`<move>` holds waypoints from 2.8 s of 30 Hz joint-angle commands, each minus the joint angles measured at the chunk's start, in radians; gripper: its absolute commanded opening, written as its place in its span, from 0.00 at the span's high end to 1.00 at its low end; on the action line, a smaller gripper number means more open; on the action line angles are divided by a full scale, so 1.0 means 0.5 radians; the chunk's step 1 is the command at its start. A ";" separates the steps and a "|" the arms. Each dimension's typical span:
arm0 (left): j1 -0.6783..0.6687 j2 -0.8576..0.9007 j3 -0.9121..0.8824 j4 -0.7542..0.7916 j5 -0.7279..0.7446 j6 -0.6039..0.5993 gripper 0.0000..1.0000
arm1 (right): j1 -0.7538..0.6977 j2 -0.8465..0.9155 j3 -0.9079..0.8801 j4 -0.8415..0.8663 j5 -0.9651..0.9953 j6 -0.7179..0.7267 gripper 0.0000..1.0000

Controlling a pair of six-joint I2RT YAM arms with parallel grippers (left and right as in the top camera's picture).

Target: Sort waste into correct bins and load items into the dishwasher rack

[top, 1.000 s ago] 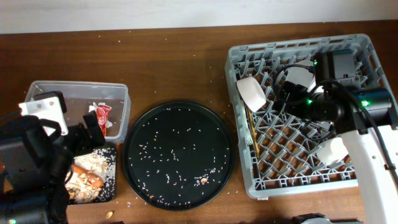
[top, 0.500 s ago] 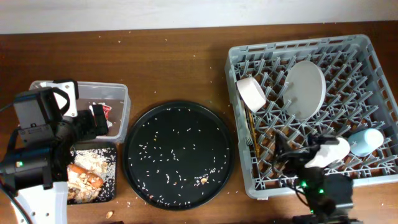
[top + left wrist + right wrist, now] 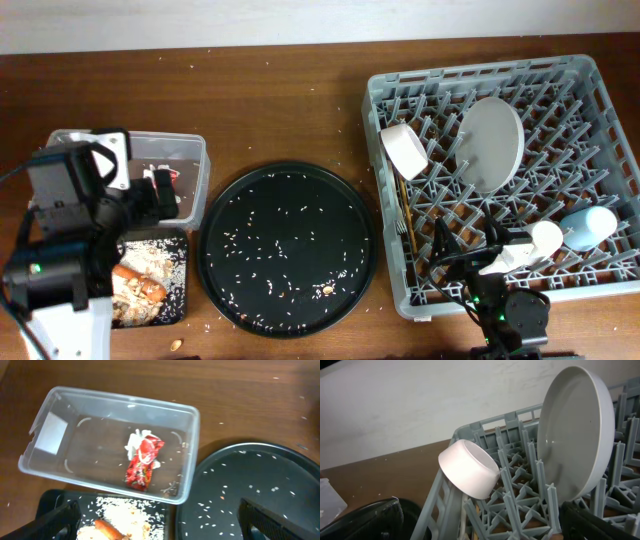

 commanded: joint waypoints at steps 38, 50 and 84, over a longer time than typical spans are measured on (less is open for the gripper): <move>-0.568 -2.169 -2.582 1.914 -0.076 0.008 0.01 | -0.015 -0.015 -0.018 0.004 -0.011 -0.020 0.01; -0.568 -2.169 -2.582 1.914 -0.076 0.008 0.01 | -0.015 -0.015 -0.018 0.003 -0.011 -0.020 0.01; -0.568 -2.169 -2.582 1.914 -0.076 0.008 0.01 | -0.015 -0.015 -0.018 0.004 -0.011 -0.020 0.01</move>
